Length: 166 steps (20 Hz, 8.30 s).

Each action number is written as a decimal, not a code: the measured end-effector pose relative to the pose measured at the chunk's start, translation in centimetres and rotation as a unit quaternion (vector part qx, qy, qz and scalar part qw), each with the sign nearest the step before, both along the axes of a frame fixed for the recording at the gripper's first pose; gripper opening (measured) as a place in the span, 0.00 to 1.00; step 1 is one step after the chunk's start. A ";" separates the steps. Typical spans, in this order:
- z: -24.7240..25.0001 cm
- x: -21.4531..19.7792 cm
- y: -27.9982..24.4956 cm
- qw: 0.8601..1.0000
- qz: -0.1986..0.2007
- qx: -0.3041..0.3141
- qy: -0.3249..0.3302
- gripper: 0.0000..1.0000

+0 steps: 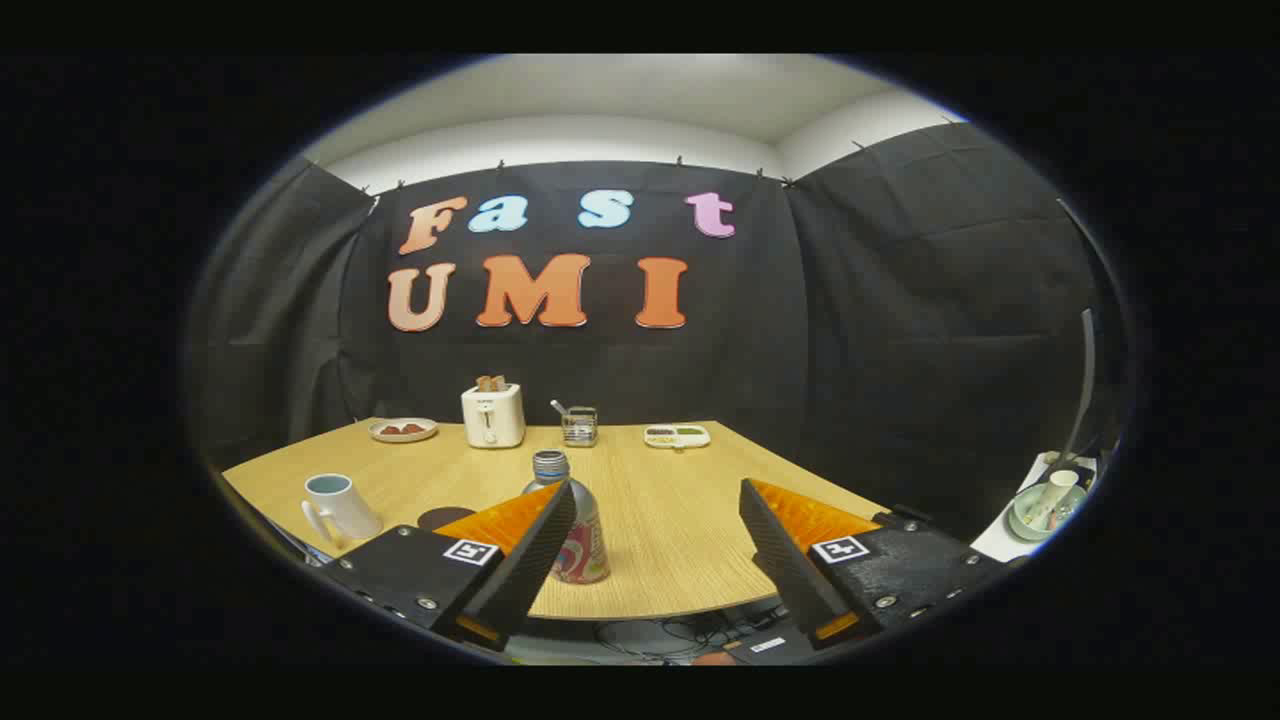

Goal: Take the bottle from table, then pour the juice into the cup, finally place the bottle on the coaster

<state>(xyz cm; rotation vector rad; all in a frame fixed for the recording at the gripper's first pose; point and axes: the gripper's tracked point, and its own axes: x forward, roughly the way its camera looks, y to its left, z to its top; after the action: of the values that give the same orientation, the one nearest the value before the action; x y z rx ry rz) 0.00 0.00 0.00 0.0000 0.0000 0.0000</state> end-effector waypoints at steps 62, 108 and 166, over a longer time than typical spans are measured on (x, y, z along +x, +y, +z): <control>-11.9 7.4 8.6 0.988 0.080 -0.017 0.131 0.77; -5.2 6.4 24.8 0.832 0.068 -0.551 0.000 0.76; -1.0 7.5 26.8 0.571 0.051 -0.817 -0.065 0.75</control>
<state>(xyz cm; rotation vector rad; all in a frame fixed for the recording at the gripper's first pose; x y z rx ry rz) 7.54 26.79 -1.00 -1.9174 -0.1533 0.1198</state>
